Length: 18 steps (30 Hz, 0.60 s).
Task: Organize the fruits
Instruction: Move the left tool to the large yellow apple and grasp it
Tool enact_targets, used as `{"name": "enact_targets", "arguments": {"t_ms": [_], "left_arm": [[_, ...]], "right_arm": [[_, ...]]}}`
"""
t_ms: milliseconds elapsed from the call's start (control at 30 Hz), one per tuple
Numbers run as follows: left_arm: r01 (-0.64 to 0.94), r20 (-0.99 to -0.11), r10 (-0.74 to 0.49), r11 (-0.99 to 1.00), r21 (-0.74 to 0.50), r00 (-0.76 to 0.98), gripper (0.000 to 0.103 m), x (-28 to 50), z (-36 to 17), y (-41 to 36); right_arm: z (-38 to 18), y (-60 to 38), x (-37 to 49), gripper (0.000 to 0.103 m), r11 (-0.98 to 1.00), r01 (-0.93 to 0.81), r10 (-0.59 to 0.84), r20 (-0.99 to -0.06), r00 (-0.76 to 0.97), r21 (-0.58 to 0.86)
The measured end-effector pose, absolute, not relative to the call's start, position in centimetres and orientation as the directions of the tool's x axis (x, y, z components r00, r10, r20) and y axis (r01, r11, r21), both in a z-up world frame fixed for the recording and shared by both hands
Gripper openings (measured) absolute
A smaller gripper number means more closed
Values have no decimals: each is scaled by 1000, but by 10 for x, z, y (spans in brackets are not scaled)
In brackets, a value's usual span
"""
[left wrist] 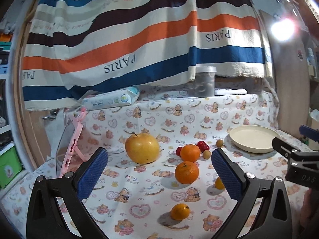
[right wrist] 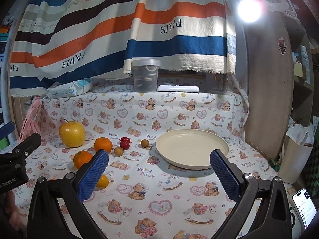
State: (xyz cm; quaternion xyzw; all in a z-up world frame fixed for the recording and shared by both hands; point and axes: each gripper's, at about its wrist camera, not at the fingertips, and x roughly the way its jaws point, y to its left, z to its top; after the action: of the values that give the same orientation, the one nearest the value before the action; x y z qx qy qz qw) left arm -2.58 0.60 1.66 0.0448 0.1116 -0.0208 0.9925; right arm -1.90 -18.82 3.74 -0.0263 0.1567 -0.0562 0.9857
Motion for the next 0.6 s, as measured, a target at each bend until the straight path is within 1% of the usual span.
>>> {"name": "enact_targets", "arguments": {"t_ms": [133,200,367,467,533,600], "left_arm": [[130,-257,-119,991,25,959,103,-22,39,20],[132,-251,-120,991,30,961,103,-19,54,23],[188,-313,-183,982,-16,932,103,12,91,29],[138,-295,-115,989,57,948,103,26,107,18],[102,-276,-71,990,99,958,103,36,113,13],[106,-281,-80,991,79,956,103,49,118,13]], "right_arm": [[56,-187,-22,102,993,88,-107,-297,949,-75],[73,-191,-18,102,997,58,-68,-320,945,-41],[111,-197,4,102,1000,31,-28,-370,928,4],[129,-197,25,102,999,6,8,-389,921,34],[137,-194,40,102,999,13,3,-394,919,38],[145,-191,56,102,999,26,-14,-390,921,27]]}}
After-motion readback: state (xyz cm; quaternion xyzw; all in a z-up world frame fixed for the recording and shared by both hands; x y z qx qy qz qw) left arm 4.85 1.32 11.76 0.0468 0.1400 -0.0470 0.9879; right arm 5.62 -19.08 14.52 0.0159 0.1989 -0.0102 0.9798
